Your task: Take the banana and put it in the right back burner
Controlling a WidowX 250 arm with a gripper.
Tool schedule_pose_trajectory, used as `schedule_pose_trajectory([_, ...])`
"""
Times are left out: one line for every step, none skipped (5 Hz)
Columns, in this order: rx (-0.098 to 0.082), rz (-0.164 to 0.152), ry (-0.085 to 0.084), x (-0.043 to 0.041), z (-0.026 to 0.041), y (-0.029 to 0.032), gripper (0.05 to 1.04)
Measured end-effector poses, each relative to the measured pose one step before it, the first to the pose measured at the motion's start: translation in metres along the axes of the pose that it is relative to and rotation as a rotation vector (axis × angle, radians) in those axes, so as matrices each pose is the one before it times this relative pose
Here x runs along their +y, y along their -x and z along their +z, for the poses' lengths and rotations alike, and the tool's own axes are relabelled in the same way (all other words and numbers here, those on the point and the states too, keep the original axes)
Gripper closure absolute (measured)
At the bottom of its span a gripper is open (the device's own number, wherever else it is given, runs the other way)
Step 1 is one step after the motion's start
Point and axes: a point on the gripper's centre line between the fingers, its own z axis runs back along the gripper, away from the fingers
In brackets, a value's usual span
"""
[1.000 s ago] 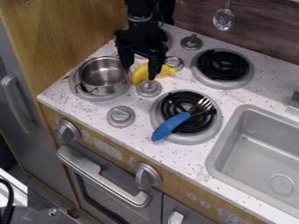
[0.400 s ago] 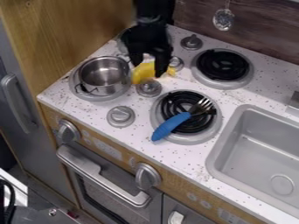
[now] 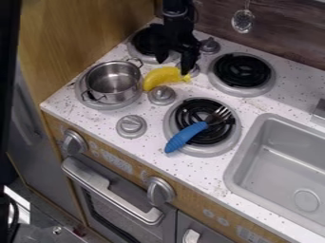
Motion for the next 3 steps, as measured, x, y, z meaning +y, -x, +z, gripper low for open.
schedule_pose_trajectory([0.0084,0.0181,0.0146,0.00332,-0.01191,-0.00625,0.086])
schedule_pose_trajectory([0.0151,0.0082,-0.0225,0.01205,-0.00965,-0.005,0.086])
schedule_pose_trajectory([0.0069,0.0275,0.0056,0.0112,-0.00721,-0.00427,0.086])
